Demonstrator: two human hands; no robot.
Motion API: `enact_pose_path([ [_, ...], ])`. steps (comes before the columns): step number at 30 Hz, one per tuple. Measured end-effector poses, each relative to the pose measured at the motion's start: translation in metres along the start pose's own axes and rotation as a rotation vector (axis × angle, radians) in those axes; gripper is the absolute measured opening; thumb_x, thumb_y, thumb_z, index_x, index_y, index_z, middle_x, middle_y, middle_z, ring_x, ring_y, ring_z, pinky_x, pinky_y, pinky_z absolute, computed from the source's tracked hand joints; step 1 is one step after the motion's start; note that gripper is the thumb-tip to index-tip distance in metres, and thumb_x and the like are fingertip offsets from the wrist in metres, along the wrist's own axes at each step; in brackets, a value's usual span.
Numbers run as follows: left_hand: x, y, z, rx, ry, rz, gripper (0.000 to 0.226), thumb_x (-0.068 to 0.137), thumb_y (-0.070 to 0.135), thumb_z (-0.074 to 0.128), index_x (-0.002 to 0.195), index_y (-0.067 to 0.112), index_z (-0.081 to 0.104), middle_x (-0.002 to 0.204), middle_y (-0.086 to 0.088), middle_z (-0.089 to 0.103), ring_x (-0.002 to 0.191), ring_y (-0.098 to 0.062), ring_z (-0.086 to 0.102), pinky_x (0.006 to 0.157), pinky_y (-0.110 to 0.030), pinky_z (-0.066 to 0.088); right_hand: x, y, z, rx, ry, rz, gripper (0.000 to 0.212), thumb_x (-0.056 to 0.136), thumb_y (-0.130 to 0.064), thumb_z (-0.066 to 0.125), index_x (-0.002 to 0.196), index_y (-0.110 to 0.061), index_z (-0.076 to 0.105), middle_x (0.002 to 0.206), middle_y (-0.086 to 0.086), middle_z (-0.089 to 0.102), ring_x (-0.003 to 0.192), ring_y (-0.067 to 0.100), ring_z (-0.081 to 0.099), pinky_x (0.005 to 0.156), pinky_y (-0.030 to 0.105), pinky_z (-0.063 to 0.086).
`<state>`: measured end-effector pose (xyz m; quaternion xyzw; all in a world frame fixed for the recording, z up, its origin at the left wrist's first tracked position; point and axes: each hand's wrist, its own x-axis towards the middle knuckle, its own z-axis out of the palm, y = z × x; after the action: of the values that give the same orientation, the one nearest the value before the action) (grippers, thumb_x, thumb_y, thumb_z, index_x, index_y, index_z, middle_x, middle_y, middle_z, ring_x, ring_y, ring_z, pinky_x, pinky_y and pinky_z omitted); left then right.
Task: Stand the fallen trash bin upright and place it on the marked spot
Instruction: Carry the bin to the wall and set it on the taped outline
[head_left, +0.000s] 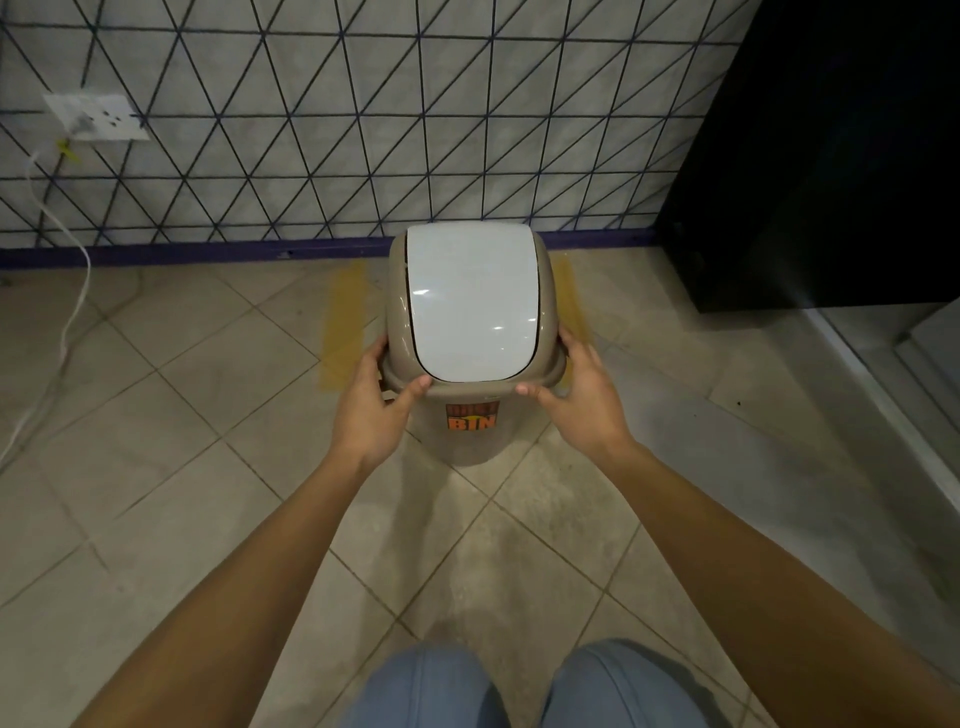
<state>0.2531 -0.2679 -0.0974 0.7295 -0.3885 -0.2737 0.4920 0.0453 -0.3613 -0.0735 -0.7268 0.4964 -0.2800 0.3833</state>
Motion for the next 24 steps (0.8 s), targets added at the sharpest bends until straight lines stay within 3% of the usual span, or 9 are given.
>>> enact_pose_path([
  [3,0.009,0.003,0.002,-0.006,0.011,-0.009,0.076,0.081,0.038,0.067,0.145,0.027,0.027,0.142,0.007,0.043,0.113,-0.012,0.051,0.078,-0.014,0.042,0.012,-0.003,0.003,0.01,0.014,0.012,0.084,0.074,-0.027,0.074,0.143,-0.024,0.027,0.143,-0.005,0.037,0.129,0.01,0.035,0.099,0.021,0.029],
  [11,0.033,0.014,0.009,0.023,0.023,-0.033,0.072,0.082,0.032,0.067,0.143,0.024,0.029,0.141,0.003,0.045,0.12,-0.016,0.049,0.096,-0.031,0.043,0.048,-0.007,0.002,0.026,0.03,0.09,0.084,0.065,-0.02,0.081,0.137,-0.017,0.037,0.137,0.0,0.042,0.126,0.015,0.04,0.097,0.021,0.03],
  [17,0.057,0.014,0.01,0.003,0.03,-0.03,0.072,0.082,0.034,0.067,0.143,0.025,0.03,0.135,0.008,0.048,0.111,-0.009,0.051,0.085,-0.021,0.043,0.077,-0.009,0.008,0.05,0.024,0.104,0.085,0.063,-0.018,0.083,0.135,-0.016,0.038,0.138,0.0,0.042,0.127,0.016,0.041,0.107,0.032,0.035],
  [24,0.083,0.012,0.007,-0.022,0.005,-0.042,0.076,0.081,0.035,0.068,0.144,0.023,0.028,0.141,0.002,0.046,0.117,-0.017,0.052,0.094,-0.034,0.047,0.099,-0.012,0.016,0.064,0.048,0.098,0.084,0.063,-0.014,0.083,0.134,-0.014,0.039,0.136,0.001,0.042,0.124,0.016,0.043,0.103,0.026,0.035],
])
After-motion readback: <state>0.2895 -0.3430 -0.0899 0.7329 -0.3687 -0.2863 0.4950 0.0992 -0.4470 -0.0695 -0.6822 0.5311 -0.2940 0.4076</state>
